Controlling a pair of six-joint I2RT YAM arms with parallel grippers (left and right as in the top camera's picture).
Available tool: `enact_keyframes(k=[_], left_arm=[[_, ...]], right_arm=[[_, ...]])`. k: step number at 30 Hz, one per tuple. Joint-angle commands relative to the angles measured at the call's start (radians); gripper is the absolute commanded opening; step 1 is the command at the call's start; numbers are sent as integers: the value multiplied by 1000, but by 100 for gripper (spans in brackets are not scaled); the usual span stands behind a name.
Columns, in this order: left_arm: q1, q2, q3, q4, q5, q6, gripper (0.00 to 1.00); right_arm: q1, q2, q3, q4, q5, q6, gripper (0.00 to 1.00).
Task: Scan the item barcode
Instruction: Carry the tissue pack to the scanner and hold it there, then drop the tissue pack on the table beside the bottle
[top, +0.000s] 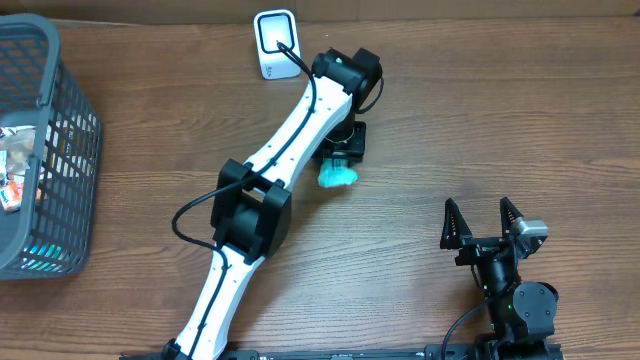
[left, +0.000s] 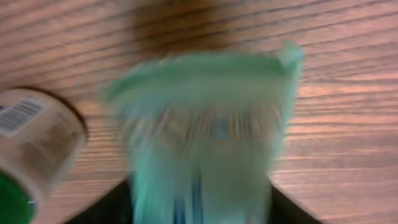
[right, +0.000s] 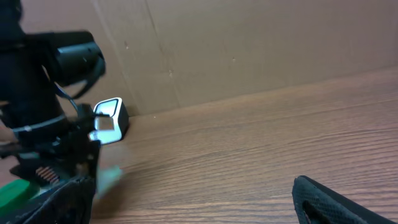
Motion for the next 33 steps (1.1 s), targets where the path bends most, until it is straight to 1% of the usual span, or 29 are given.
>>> enact_keyframes(k=[1,3,4,10,13,19,26,30,31,32,33], left_arm=[[-5,6,-2,5,19,-12,69],[-4,1,0,11,19,-11,74],[-3,-3,0,13,19,-11,75],[3,-56,24,-7,22,10,75],[16,-131,34,-10,19,24,75],[81,-347,34,-16,1,53,75],[243,-609,34,-83,-101,53,75],[388,-718,34,-128,-126,53,77],[428,-736,34,-137,-128,53,78],[475,-752,34,-148,-132,54,84],[526,-764,33,-153,-135,56,88]], right_arm=[[3,-10,-10,6,3,-8,100],[3,-10,-10,6,3,-8,100],[3,-10,-10,6,3,-8,100],[3,-10,-10,6,3,-8,100],[3,-10,-10,6,3,-8,100],[3,-10,-10,6,3,-8,100],[3,-10,-10,6,3,-8,100],[3,-10,-10,6,3,-8,100],[3,-10,-10,6,3,-8,100],[3,-10,-10,6,3,-8,100],[3,-10,-10,6,3,-8,100]])
